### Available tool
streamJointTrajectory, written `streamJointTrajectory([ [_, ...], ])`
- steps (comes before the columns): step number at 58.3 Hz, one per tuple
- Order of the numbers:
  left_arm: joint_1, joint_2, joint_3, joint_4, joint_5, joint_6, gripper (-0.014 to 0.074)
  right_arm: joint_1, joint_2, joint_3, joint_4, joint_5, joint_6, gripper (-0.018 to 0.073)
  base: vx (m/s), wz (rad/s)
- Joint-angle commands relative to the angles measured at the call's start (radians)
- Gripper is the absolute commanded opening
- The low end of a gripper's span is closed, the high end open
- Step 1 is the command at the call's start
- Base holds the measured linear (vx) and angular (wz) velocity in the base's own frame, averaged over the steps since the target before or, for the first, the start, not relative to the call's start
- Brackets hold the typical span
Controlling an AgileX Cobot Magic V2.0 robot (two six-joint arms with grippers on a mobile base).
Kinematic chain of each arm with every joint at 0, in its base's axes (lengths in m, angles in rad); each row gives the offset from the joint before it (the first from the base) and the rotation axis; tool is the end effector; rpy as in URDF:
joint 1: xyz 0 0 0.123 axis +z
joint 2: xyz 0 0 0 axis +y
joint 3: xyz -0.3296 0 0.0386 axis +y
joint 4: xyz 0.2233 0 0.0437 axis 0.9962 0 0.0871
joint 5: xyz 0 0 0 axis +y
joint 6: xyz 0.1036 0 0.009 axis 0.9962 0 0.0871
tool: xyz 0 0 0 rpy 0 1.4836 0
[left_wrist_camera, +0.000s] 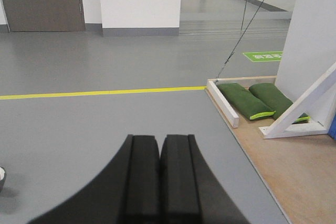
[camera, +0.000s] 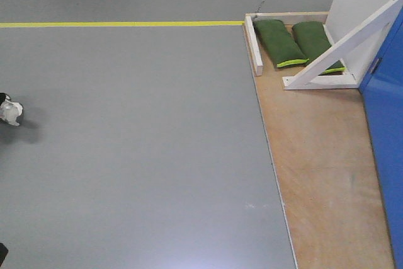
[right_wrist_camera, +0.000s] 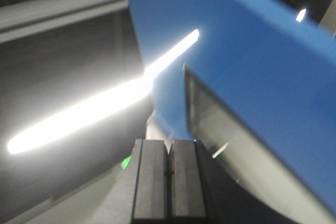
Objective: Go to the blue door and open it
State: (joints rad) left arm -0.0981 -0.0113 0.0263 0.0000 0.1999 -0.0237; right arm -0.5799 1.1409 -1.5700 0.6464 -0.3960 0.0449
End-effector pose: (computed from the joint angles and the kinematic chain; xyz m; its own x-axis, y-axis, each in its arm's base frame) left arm -0.0029 0.0003 0.1849 -0.1290 -0.0111 -0.9916 0.0949 0.9952 -0.0235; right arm 0.1125 -0.1025 0.6465 0.8968 0.1190 -0.4261 0.1486 0.8262 0.5435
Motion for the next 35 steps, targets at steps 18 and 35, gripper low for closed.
streamJointTrajectory([
  [18, -0.002, -0.014, -0.025, -0.006, -0.087, -0.003, 0.0073, -0.359, 0.234, -0.275, 0.092, -0.047, -0.009, -0.0001, 0.00, 0.00],
  [35, -0.002, -0.014, -0.025, -0.006, -0.087, -0.003, 0.0073, -0.519, 0.411, -0.275, 0.253, -0.043, -0.009, -0.0001, 0.00, 0.00],
])
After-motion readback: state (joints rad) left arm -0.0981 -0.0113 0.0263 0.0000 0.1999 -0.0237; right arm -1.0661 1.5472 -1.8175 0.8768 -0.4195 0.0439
